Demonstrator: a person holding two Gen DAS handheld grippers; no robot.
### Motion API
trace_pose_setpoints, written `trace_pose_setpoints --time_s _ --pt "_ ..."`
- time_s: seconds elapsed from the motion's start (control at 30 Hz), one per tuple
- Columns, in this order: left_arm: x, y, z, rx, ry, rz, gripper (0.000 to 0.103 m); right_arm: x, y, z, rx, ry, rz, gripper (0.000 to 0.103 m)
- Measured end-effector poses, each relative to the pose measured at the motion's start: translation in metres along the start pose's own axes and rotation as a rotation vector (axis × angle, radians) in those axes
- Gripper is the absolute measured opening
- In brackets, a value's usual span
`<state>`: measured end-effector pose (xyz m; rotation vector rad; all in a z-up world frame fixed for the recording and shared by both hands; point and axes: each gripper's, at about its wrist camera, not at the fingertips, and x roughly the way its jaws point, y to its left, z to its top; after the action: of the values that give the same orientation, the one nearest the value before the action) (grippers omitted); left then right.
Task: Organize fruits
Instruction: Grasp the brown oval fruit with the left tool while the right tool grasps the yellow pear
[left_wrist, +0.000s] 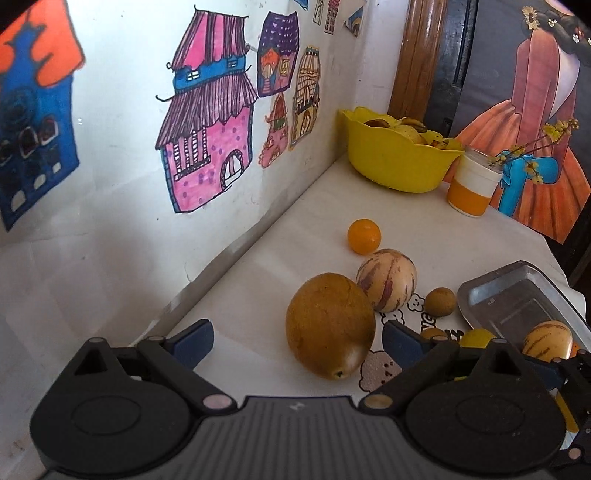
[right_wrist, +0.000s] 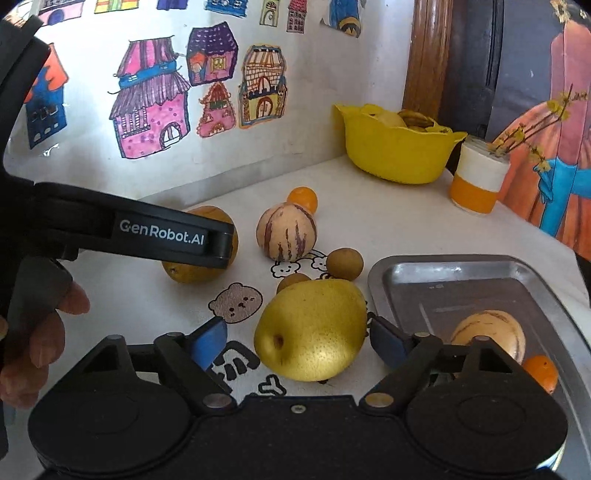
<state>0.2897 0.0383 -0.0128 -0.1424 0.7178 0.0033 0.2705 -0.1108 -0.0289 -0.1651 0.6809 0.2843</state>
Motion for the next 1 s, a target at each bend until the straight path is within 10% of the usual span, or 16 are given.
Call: trace_pose_setpoints --time_s 0.6,1.0 --pt "0.005 -0.012 -0.001 0.057 -0.058 -0.039 0.06 0.004 -0.008 -0.004 0.071 -0.016 -0.012 0.059" --pt "-0.021 -0.01 -0.015 -0.012 -0.043 -0.038 0.059 -0.02 -0.011 -0.021 0.098 -0.007 0.012 0.059"
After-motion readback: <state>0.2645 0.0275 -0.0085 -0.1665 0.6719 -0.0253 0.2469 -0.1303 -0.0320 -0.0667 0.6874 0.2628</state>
